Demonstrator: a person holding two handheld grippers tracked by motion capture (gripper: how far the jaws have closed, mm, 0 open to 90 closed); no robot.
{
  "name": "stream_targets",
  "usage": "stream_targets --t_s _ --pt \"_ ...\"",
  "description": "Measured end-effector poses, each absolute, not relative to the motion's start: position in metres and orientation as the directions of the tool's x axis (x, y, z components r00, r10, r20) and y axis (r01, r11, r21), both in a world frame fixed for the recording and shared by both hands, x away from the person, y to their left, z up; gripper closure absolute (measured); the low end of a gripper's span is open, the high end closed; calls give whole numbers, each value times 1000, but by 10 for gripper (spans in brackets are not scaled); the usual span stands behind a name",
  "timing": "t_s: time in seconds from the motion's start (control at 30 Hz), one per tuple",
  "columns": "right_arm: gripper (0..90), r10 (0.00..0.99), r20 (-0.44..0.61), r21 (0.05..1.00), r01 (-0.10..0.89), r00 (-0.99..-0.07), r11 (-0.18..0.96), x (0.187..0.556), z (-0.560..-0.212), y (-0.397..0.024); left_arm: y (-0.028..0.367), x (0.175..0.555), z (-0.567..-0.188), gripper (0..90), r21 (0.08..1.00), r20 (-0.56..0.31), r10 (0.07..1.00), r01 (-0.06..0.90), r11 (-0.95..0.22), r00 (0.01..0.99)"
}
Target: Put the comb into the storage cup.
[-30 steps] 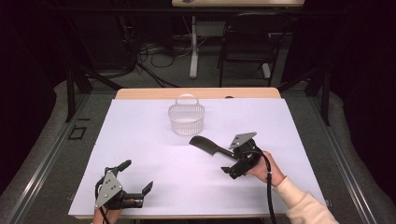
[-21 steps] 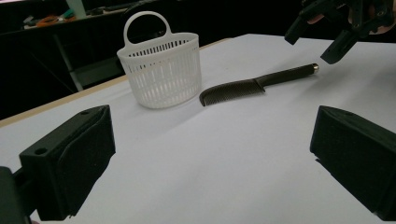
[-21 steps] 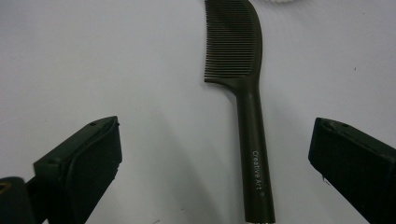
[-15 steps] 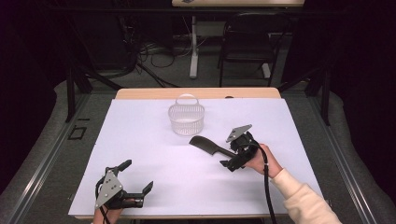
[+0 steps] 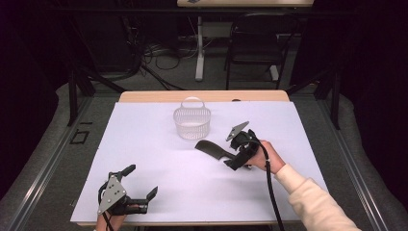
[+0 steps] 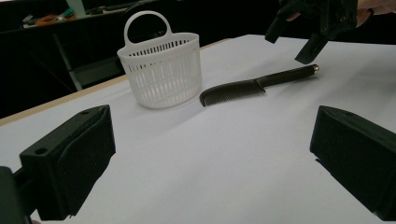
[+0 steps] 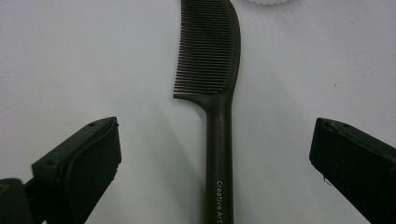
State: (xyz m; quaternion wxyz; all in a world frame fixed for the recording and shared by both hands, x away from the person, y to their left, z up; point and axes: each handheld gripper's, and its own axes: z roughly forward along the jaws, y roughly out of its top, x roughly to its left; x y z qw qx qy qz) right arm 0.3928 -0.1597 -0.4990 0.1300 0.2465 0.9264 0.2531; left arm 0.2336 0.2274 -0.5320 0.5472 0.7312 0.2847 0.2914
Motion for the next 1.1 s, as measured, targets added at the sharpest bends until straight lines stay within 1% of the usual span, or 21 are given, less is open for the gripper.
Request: stream_targets --t_s 0.1,0.27,0.5,0.53,0.67,0.77,0.8,0.83,0.87,0.9,0.93,1.0,1.07,1.1 --pt "0 515 -116 513 393 -849 763 397 -499 -158 227 234 -532 1 967 112 736 98 -237 668" --pt "0 527 -102 488 420 -844 766 404 -499 -156 227 234 -532 2 966 112 735 99 -237 669" --pt "9 510 -107 462 412 -853 786 410 -500 -153 227 233 -532 1 966 112 735 99 -237 669" --pt "24 511 -110 455 414 -852 788 410 -500 -152 227 233 -532 2 966 113 736 99 -238 667" --pt "131 489 -116 416 405 -864 814 410 -500 -148 227 234 -532 2 965 112 740 104 -239 663" --pt "177 472 -129 394 392 -872 831 409 -501 -144 227 234 -532 2 965 113 740 103 -240 663" --pt "202 474 -129 389 395 -871 832 409 -501 -144 227 234 -532 1 965 113 740 103 -240 663" --pt "249 470 -135 381 392 -872 837 410 -501 -142 227 234 -532 2 965 113 740 103 -240 663" --pt "249 470 -135 381 392 -872 837 410 -501 -142 227 234 -532 2 965 113 740 103 -240 663" --pt "275 463 -136 375 387 -876 843 411 -501 -141 227 234 -532 1 965 113 740 103 -240 662" --pt "341 468 -146 360 394 -872 846 411 -501 -139 227 234 -532 2 965 113 740 104 -241 663" --pt "357 459 -149 359 385 -876 850 412 -502 -138 227 234 -532 2 965 112 743 107 -241 660" --pt "431 462 -152 342 392 -874 854 413 -502 -136 227 234 -532 2 964 111 743 108 -241 660" --pt "441 455 -155 331 388 -877 860 414 -503 -136 227 234 -532 1 964 113 743 108 -242 660"
